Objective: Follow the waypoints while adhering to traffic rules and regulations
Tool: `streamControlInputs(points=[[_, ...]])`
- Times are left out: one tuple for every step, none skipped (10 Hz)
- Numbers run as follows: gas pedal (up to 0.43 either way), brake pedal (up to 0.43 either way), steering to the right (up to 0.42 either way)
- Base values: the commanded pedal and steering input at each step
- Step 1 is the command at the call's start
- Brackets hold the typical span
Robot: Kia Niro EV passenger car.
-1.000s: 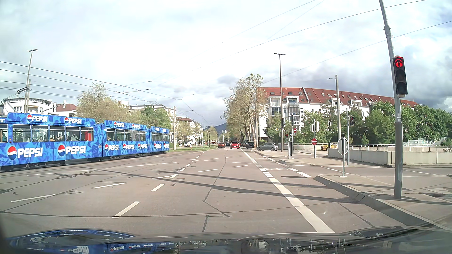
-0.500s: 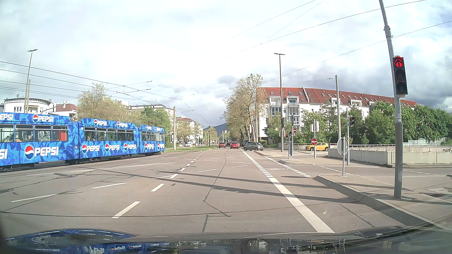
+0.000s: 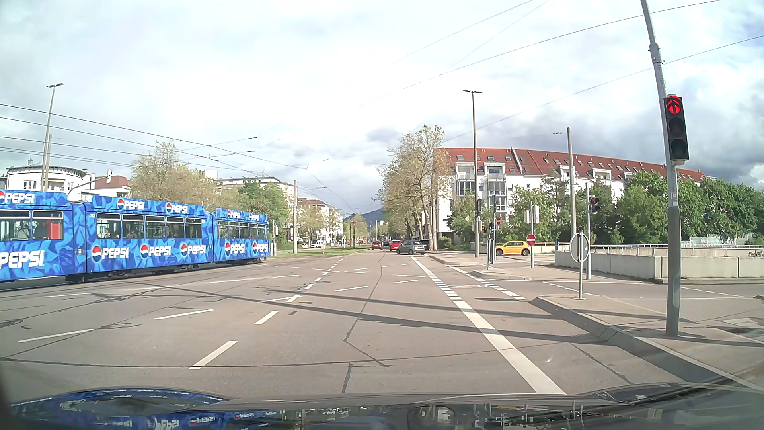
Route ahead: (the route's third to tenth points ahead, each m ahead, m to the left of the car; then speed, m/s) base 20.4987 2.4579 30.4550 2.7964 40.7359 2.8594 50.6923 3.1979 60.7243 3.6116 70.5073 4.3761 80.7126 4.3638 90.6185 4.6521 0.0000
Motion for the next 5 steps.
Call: streamControlInputs(points=[[0.0, 0.152, -0.003], [0.0, 0.152, -0.003], [0.0, 0.152, -0.003], [0.0, 0.152, -0.003], [0.0, 0.152, -0.003]])
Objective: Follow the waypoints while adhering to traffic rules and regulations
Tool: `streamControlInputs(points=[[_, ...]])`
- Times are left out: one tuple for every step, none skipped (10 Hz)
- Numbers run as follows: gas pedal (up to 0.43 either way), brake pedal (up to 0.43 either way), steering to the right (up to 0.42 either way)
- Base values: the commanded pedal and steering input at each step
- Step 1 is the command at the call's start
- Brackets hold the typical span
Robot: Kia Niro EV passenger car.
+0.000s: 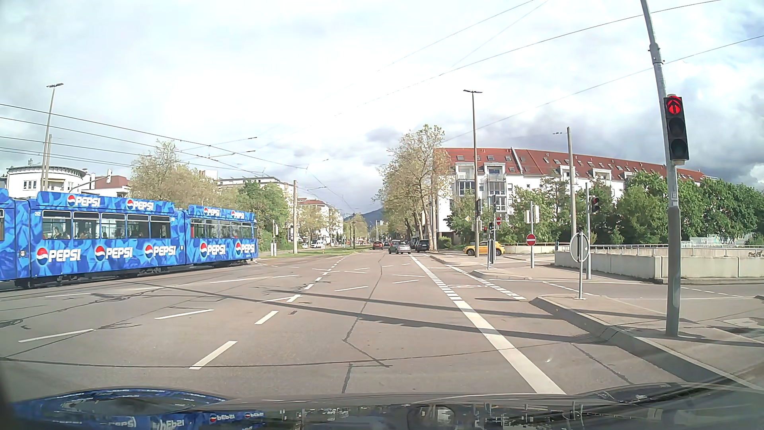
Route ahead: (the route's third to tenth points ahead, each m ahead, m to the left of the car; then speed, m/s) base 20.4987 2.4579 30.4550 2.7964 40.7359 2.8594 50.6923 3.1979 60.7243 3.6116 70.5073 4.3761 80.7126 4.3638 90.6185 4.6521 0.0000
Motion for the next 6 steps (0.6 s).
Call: streamControlInputs(points=[[0.0, 0.152, -0.003], [0.0, 0.152, -0.003], [0.0, 0.152, -0.003], [0.0, 0.152, -0.003], [0.0, 0.152, -0.003], [0.0, 0.152, -0.003]])
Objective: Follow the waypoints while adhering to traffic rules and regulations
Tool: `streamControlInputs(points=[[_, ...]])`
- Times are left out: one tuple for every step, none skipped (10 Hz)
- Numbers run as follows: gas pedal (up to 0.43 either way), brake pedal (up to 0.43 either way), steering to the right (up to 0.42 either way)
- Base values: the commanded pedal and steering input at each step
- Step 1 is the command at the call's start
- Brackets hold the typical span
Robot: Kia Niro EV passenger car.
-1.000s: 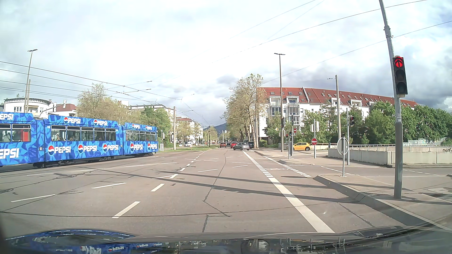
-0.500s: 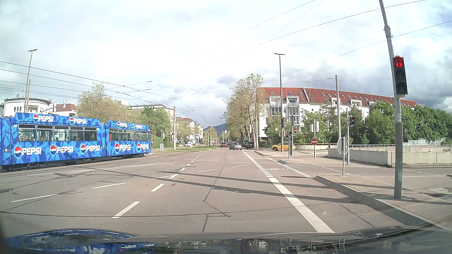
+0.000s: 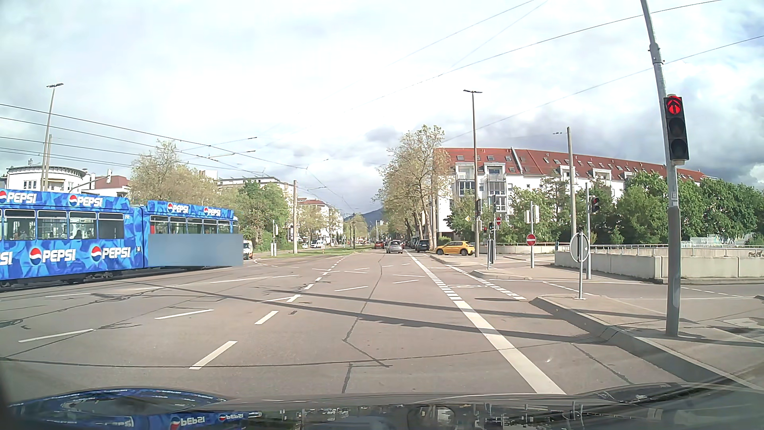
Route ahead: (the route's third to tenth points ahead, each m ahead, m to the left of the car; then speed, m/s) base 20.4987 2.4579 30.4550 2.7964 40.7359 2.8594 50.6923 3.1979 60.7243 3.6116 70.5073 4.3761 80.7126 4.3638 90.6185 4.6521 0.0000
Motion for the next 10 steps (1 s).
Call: streamControlInputs(points=[[0.0, 0.152, -0.003], [0.0, 0.152, -0.003], [0.0, 0.152, -0.003], [0.0, 0.152, -0.003], [0.0, 0.152, -0.003], [0.0, 0.152, -0.003], [0.0, 0.152, -0.003], [0.0, 0.152, -0.003], [0.0, 0.152, -0.004], [0.0, 0.146, -0.005]])
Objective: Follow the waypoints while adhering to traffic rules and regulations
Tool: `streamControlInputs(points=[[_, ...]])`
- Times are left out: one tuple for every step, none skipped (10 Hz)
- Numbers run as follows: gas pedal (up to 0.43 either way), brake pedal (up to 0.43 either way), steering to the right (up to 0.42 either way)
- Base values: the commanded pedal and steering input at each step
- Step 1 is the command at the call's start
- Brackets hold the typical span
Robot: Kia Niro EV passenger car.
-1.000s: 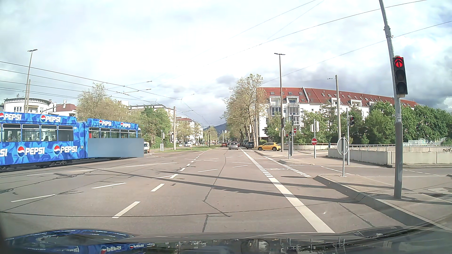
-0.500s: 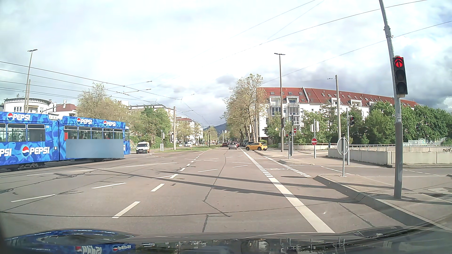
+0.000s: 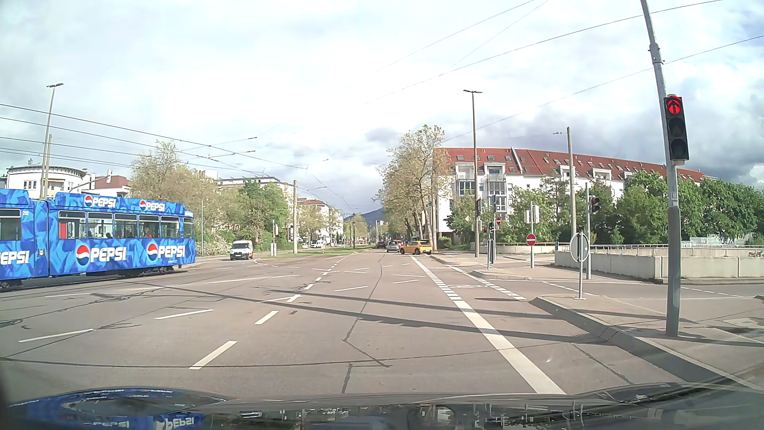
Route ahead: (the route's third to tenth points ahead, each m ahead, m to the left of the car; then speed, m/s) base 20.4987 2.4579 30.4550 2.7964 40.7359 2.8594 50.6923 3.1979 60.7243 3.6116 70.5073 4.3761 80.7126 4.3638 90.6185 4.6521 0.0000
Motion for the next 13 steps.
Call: streamControlInputs(points=[[0.0, 0.152, -0.005], [0.0, 0.152, -0.005], [0.0, 0.152, -0.005], [0.0, 0.146, -0.005], [0.0, 0.152, -0.006], [0.0, 0.152, -0.006], [0.0, 0.152, -0.006], [0.0, 0.146, -0.007], [0.0, 0.152, -0.008], [0.0, 0.159, -0.01], [0.0, 0.152, -0.012], [0.0, 0.152, -0.014], [0.0, 0.152, -0.014]])
